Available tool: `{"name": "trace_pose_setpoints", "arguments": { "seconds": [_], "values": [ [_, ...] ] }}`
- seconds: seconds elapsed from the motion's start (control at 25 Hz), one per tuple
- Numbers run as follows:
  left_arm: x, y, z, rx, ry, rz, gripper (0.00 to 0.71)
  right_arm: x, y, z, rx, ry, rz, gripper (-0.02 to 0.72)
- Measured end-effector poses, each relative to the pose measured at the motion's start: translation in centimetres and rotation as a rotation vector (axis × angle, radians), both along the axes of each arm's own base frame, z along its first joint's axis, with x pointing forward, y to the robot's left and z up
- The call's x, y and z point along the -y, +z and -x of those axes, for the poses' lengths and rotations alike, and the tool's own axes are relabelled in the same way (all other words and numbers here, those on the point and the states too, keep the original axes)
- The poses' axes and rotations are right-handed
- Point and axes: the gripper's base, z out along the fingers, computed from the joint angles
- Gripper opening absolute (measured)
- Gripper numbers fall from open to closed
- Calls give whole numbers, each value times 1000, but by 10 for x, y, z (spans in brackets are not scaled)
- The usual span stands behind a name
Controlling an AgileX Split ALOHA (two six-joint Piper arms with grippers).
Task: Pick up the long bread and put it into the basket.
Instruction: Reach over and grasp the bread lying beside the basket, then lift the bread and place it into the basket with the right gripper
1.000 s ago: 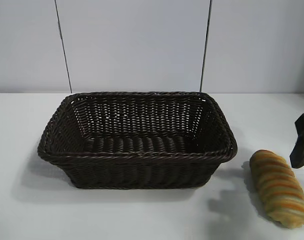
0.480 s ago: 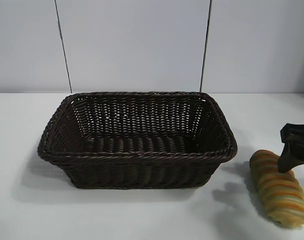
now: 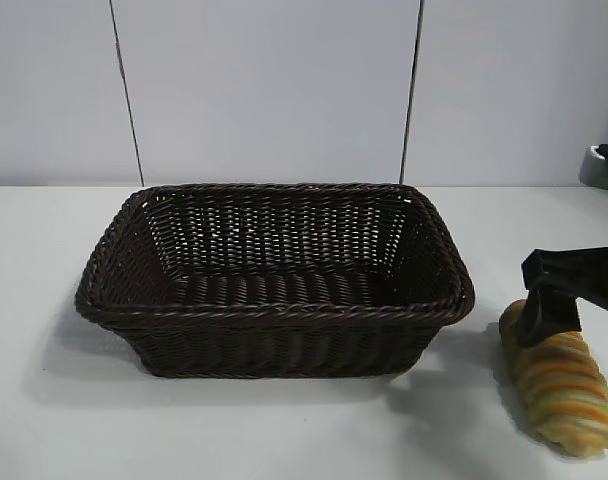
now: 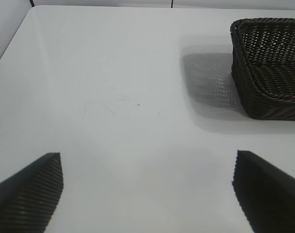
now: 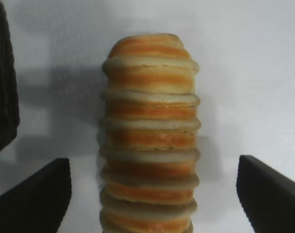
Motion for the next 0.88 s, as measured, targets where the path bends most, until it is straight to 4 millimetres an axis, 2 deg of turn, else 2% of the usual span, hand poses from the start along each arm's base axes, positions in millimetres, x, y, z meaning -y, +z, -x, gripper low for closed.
{"name": "trace_pose_setpoints", "arguments": {
  "seconds": [0.04,0.16,0.24,0.36,0.44,0.76,0.88],
  "values": [
    [0,0,0,0,0,0,687,0,-3,0,-10,-5,-1,438],
    [0,0,0,0,0,0,687,-1,-5,-2,-19,-24,-10,190],
    [0,0,0,0,0,0,687,-2,-4,-2,-17,-27,-13,92],
    [0,0,0,0,0,0,687,-2,3,0,-30,-22,-15,74],
    [0,0,0,0,0,0,687,-3,15,-4,-30,-7,-15,74],
    [0,0,0,0,0,0,687,-9,98,-33,61,40,-20,64],
    [0,0,0,0,0,0,687,-10,119,-41,91,50,-22,64]
  ]
}}
